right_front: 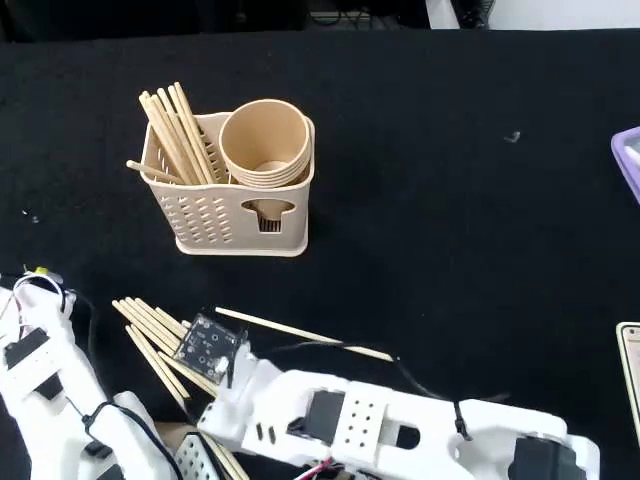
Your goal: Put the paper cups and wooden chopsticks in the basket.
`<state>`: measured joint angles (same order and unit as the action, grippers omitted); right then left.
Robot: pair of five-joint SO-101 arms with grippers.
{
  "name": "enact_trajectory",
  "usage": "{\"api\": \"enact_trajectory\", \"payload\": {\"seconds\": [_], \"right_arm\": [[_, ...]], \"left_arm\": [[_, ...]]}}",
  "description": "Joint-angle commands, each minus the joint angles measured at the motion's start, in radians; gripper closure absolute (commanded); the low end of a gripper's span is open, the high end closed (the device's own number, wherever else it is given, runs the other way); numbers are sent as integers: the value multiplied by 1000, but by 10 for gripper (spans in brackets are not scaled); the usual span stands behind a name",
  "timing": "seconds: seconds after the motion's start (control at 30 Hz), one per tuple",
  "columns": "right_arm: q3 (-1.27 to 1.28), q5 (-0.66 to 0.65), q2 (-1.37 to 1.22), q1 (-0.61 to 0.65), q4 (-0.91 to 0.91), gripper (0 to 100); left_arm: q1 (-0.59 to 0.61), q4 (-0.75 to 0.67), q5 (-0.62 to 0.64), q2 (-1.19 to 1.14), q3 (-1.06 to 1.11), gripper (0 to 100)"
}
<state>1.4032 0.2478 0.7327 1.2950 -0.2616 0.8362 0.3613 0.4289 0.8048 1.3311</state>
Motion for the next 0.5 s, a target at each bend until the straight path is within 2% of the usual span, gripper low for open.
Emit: {"api": "enact_trajectory", "payload": {"seconds": [0.0, 0.1, 0.2, 0.3, 0.47], "right_arm": [[-1, 21, -5, 41, 38, 753], [1, 46, -7, 43, 38, 753], [-8, 61, -45, 41, 48, 753], [-67, 77, -160, 26, 55, 753], [-200, 81, -398, 21, 52, 753]], "left_arm": [[22, -17, 9, 9, -76, 830], [50, 0, 12, -8, -107, 830], [51, 89, 12, -98, -193, 829], [51, 184, 12, -247, -320, 830], [84, 227, 11, -476, -463, 830]]}}
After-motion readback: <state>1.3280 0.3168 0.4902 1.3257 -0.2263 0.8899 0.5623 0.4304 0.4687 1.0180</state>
